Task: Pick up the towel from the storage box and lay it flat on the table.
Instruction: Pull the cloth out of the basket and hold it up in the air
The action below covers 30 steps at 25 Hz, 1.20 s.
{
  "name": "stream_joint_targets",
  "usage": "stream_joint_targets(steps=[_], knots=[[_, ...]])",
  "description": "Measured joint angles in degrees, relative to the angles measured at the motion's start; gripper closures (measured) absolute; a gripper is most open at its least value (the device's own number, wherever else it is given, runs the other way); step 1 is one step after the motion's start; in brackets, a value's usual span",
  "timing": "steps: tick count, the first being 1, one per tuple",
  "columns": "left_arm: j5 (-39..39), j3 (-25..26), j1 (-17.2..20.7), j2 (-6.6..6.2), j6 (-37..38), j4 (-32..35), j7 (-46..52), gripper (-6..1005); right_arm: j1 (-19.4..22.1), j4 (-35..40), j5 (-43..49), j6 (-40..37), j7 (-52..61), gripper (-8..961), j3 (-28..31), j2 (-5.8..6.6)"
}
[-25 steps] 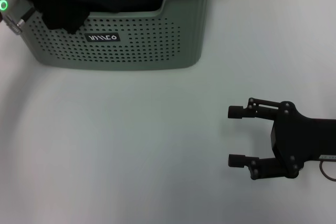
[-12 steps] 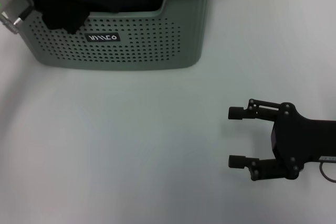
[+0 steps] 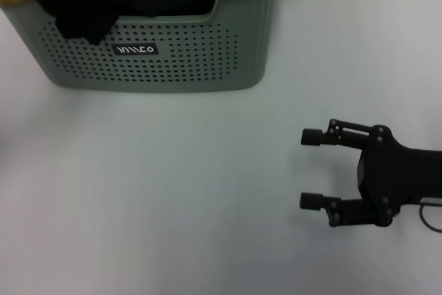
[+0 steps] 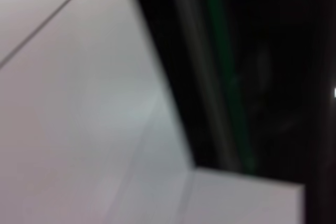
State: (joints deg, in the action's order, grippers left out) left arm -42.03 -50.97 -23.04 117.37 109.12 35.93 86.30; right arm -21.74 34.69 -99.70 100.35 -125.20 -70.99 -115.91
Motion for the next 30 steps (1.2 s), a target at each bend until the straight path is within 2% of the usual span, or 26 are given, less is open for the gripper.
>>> stream_joint_targets(steps=[3,6,8,9,10,13,18,23,30], knots=[[4.10,-0.31,1.96,0.68,5.57,2.94,4.85,989,-0.21,0.01,-2.69,-0.01,-1.33,192,-1.02,-0.10],[6.72,-1.29,4.37,2.08,7.07,7.52,7.99,987,-0.48,0.34,-7.73,0.02,-2.63,193,-3.87,-0.16],[8.65,-3.55,5.99,2.47,7.16,10.09,8.57,986,-0.78,0.78,-11.83,-0.01,-3.41,194,-6.60,-0.16],[8.65,-3.55,5.99,2.47,7.16,10.09,8.57,986,-0.96,0.86,-13.46,-0.06,-4.05,195,-7.82,-0.20],[12.27,-8.43,7.97,2.35,7.22,12.18,8.32,985,-1.07,0.93,-14.80,-0.14,-4.70,195,-8.79,-0.20],[14.03,-10.66,9.13,2.44,7.27,13.76,7.88,984,-1.22,1.18,-19.21,-0.33,-7.60,196,-12.93,-0.27],[16.13,-14.84,11.15,2.64,7.27,16.38,4.19,981,-1.89,1.53,-23.22,-0.51,-9.34,198,-16.30,-0.28],[16.00,-16.34,9.85,2.72,7.11,10.36,-1.49,978,-3.28,0.93,-28.98,-2.39,-10.01,200,-20.62,-0.28],[13.36,-18.09,1.82,2.62,7.11,-3.86,-7.71,974,-5.49,0.88,-37.03,-8.73,-13.38,203,-29.34,-0.29]])
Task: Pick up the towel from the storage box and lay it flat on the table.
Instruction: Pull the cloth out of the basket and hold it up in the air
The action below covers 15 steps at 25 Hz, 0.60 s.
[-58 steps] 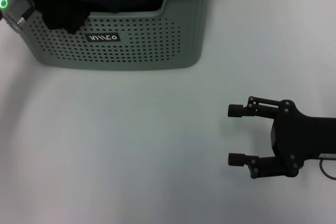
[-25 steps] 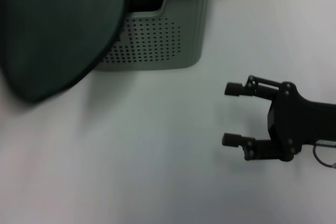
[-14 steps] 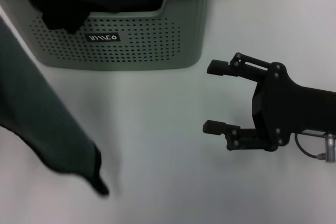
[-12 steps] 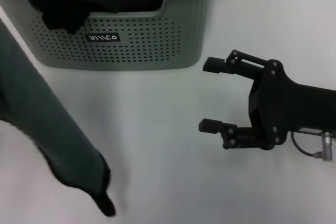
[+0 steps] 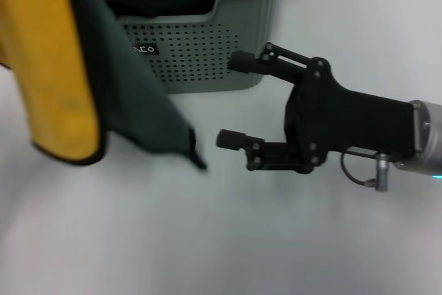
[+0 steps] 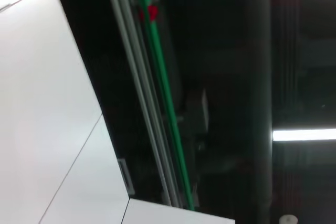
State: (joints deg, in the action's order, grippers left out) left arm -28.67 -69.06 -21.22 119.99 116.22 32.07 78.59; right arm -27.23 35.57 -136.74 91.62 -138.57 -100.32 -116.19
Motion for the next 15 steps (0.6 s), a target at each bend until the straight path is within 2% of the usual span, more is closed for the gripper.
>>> stream_joint_targets(steps=[3,7,15], knots=[[-1.01,-0.84,-3.17,0.02,-0.02,-3.78,-1.75,973,-0.60,0.07,-2.31,-2.95,-0.79,204,-2.29,0.02],[-1.14,-3.01,-5.67,0.19,-0.12,-5.65,-4.20,971,-2.31,0.01,-6.49,-8.38,-1.34,206,-6.31,0.00],[-0.45,-3.96,-7.25,0.29,-0.95,-7.05,-6.96,966,-4.00,-0.13,-9.14,-16.15,-0.45,209,-10.82,0.00]])
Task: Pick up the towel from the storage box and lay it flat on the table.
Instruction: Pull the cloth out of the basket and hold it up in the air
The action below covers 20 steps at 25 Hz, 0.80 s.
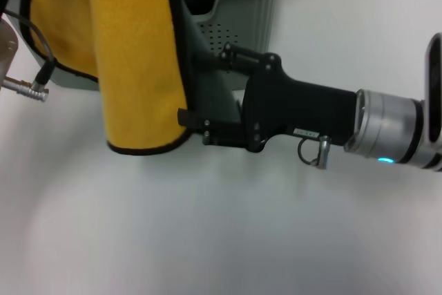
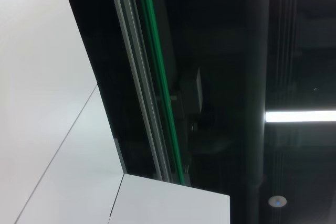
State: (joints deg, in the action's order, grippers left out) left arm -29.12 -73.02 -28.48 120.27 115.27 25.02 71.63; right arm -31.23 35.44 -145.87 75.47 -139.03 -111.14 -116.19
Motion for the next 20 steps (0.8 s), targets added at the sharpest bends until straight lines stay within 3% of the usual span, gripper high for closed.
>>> stream_joint_targets(steps=[7,18,20], knots=[[0.04,0.15,-0.05,0.01,0.00,0.50,-0.03,963,-0.03,0.02,-0.04,-1.95,-0.09,212,-3.29,0.00],[1.08,0.15,0.18,0.02,0.02,0.33,-0.08,957,-0.02,0.84,-0.04,0.12,-0.60,628,-5.60,0.00],[1.11,0.16,0.31,0.03,0.04,0.35,-0.09,956,-0.04,0.85,-0.05,0.38,-0.61,628,-5.61,0.00]])
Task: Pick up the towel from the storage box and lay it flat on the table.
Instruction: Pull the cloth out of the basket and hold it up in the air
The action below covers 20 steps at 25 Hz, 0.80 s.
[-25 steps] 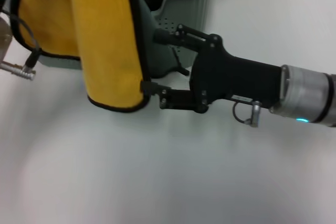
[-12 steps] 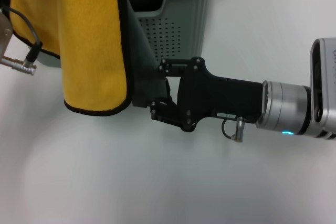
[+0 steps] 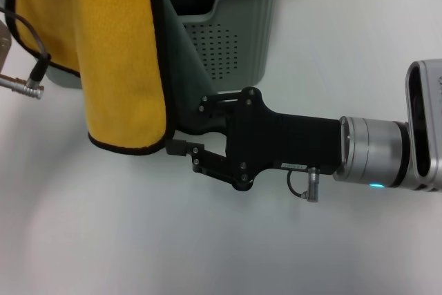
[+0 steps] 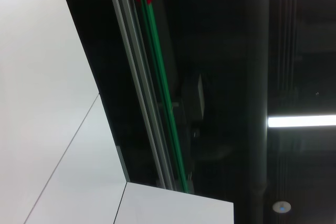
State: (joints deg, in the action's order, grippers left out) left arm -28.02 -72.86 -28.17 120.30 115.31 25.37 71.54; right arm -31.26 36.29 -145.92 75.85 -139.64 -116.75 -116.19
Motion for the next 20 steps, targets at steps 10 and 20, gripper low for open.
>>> stream_joint_targets(steps=[10,20], knots=[[0.44,-0.37,-0.38,0.13,0.30,0.36,0.41,950,-0.15,0.33,0.01,-0.86,-0.05,697,-0.34,0.00],[2.22,-2.48,-0.49,0.20,0.34,1.61,0.25,945,-1.01,0.62,0.32,-2.58,-0.09,776,-0.76,0.00]])
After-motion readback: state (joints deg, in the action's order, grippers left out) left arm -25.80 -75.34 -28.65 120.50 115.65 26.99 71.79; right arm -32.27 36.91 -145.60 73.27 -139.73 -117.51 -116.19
